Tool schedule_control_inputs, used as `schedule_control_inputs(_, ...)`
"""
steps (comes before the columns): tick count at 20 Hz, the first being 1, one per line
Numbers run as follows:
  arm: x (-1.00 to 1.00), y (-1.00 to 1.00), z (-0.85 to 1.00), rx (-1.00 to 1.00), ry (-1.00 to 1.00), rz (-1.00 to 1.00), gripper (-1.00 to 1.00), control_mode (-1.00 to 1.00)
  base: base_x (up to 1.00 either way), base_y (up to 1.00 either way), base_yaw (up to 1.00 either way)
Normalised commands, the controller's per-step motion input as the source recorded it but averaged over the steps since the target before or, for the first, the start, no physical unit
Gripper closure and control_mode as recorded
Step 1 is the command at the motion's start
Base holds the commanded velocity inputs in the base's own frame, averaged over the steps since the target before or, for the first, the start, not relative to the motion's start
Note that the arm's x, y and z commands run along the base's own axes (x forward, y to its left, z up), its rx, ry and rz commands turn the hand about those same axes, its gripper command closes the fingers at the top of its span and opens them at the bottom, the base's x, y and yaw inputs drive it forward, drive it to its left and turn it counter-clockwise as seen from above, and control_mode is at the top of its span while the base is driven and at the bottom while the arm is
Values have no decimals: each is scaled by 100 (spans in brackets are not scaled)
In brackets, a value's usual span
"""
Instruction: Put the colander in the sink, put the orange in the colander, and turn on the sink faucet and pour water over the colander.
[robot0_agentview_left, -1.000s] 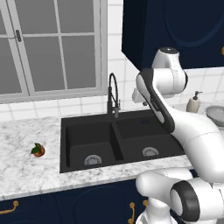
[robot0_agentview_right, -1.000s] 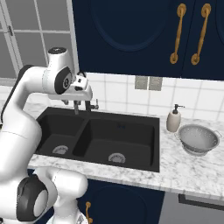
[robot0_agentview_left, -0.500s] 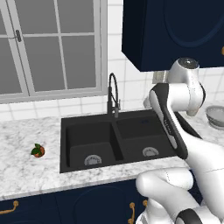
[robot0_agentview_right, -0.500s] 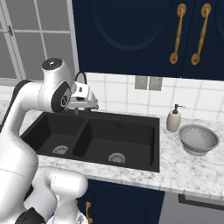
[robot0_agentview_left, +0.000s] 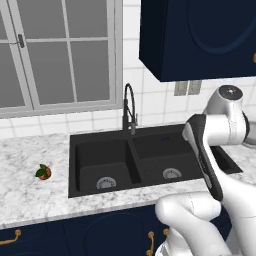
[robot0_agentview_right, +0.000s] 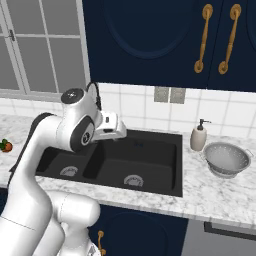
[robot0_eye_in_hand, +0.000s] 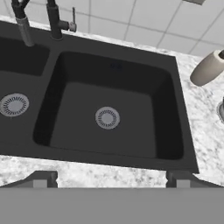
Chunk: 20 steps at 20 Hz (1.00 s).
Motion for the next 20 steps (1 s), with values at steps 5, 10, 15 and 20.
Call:
schedule_control_inputs(5,0,-67,-19,-2,9,-4,-100,-100,0,0,0)
schedule_control_inputs(10,-1,-69,-28,-3,-12,0,-100,-100,0,0,0)
schedule_control_inputs(15,9,-79,-23,0,1,-2,-100,-100,0,0,0)
schedule_control_inputs(20,29,-88,-15,0,12,-4,-100,-100,0,0,0)
